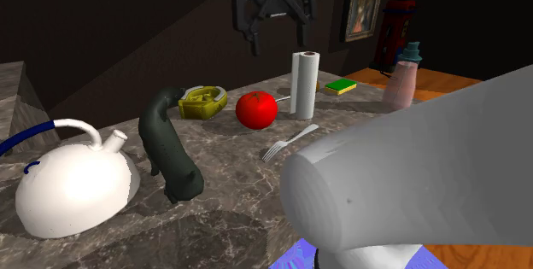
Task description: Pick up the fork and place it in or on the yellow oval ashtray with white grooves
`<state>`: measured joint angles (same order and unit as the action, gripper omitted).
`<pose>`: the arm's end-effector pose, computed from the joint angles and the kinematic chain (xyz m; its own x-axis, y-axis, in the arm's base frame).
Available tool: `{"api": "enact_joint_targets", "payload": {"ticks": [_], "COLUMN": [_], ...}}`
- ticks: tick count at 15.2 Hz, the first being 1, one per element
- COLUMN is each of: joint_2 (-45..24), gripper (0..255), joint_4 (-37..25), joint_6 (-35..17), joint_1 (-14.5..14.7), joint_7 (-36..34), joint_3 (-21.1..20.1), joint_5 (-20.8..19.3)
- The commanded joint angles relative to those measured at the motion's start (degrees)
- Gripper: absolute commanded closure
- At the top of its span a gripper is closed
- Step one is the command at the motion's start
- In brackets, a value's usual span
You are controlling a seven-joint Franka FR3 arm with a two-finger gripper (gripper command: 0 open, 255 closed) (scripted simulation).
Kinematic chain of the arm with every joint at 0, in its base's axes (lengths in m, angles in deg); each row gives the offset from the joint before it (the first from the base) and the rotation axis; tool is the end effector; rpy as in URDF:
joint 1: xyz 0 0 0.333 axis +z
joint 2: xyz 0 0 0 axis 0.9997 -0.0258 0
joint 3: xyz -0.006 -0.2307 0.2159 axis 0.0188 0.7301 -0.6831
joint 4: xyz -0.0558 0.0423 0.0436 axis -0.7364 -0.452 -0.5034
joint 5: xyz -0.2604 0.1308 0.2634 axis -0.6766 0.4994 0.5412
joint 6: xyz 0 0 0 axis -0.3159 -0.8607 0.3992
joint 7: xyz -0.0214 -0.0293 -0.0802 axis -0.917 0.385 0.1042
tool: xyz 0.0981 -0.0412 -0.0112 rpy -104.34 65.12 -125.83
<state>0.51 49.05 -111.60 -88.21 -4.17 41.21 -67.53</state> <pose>0.2789 0.0115 0.5670 0.9885 -0.0407 -0.1456 -0.0290 -0.9962 0.0817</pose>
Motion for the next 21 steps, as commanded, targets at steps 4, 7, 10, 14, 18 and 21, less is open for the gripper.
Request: {"api": "enact_joint_targets", "payload": {"ticks": [4, 7, 10, 14, 18, 21], "joint_2": [0.44, 0.11, -1.08, -4.13, -9.03, -12.93], "gripper": [0, 0, 0, 0, 0, 0], "joint_4": [5.88, 11.20, 15.97, 21.42, 25.74, 27.79], "joint_6": [-7.50, -15.28, -23.37, -34.69, -46.64, -53.92], "joint_1": [-3.56, -7.20, -10.89, -16.08, -21.91, -25.40], "joint_7": [-8.74, -17.32, -25.86, -37.33, -49.10, -55.27], "joint_3": [-1.46, -3.03, -4.70, -7.16, -10.10, -11.96], "joint_5": [1.06, 1.97, 2.71, 3.38, 3.54, 3.18]}}
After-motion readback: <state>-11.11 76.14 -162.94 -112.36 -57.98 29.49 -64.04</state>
